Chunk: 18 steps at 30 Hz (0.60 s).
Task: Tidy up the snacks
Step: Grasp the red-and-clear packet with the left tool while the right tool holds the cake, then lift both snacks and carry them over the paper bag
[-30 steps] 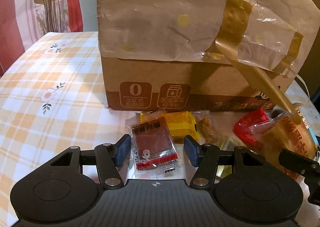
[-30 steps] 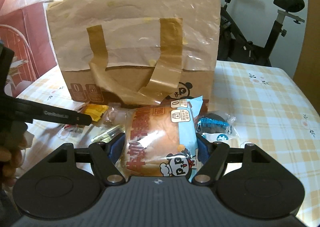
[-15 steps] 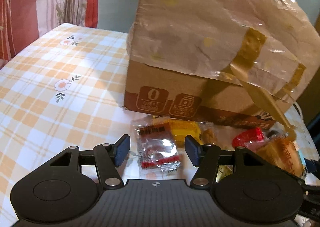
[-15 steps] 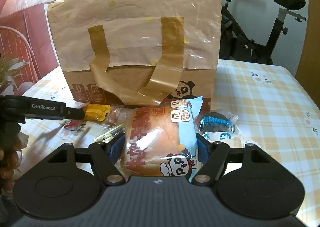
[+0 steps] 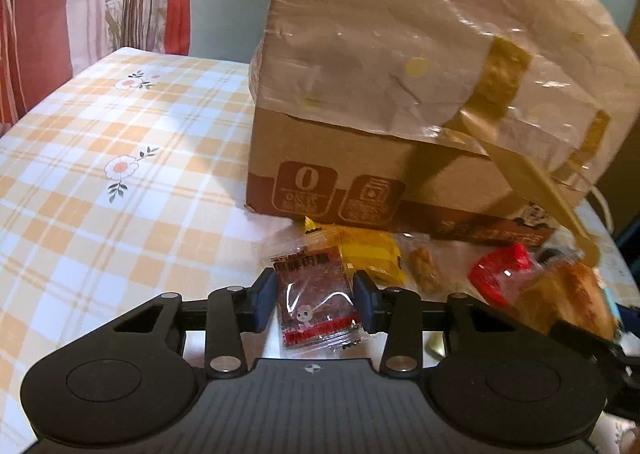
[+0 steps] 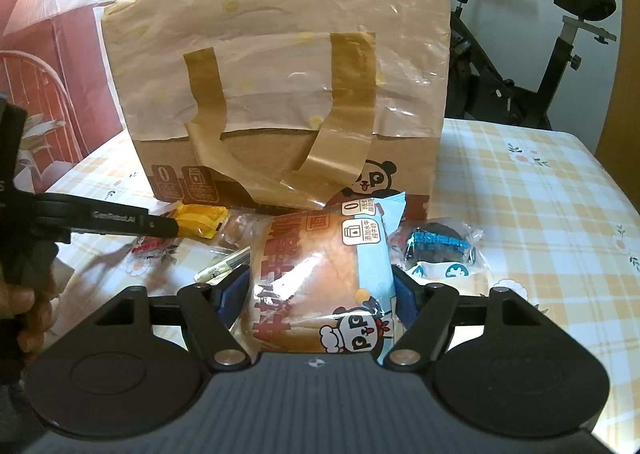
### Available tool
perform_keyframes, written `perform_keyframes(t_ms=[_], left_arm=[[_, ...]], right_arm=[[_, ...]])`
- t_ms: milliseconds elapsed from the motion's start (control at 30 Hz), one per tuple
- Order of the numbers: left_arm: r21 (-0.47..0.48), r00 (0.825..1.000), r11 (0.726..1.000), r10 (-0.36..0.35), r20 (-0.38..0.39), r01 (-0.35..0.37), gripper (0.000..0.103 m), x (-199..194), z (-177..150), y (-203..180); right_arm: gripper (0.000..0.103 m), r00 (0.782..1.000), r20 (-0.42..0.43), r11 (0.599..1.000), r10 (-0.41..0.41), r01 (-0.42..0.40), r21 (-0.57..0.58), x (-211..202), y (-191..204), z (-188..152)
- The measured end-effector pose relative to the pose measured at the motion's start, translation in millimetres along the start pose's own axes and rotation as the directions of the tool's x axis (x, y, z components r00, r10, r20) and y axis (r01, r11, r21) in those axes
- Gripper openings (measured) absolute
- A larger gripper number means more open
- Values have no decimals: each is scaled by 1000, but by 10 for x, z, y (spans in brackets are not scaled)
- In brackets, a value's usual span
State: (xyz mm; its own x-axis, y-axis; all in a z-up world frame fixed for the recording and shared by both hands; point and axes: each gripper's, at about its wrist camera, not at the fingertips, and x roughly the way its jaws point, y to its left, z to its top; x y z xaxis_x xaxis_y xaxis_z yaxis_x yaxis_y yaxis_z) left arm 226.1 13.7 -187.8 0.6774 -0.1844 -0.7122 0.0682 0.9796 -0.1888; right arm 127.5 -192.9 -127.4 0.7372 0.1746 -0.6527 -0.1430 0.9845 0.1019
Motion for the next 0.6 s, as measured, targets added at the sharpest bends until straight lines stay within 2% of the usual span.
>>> perform_keyframes(t_ms=[233, 600], left_arm=[[51, 994, 995, -85, 62, 82, 43, -338, -113, -68], [79, 991, 993, -95, 94, 88, 44, -469, -125, -143]], right_arm=[[73, 1000, -1, 1000, 1, -1, 1, -2, 25, 11], [73, 1000, -1, 1000, 4, -4, 16, -60, 23, -21]])
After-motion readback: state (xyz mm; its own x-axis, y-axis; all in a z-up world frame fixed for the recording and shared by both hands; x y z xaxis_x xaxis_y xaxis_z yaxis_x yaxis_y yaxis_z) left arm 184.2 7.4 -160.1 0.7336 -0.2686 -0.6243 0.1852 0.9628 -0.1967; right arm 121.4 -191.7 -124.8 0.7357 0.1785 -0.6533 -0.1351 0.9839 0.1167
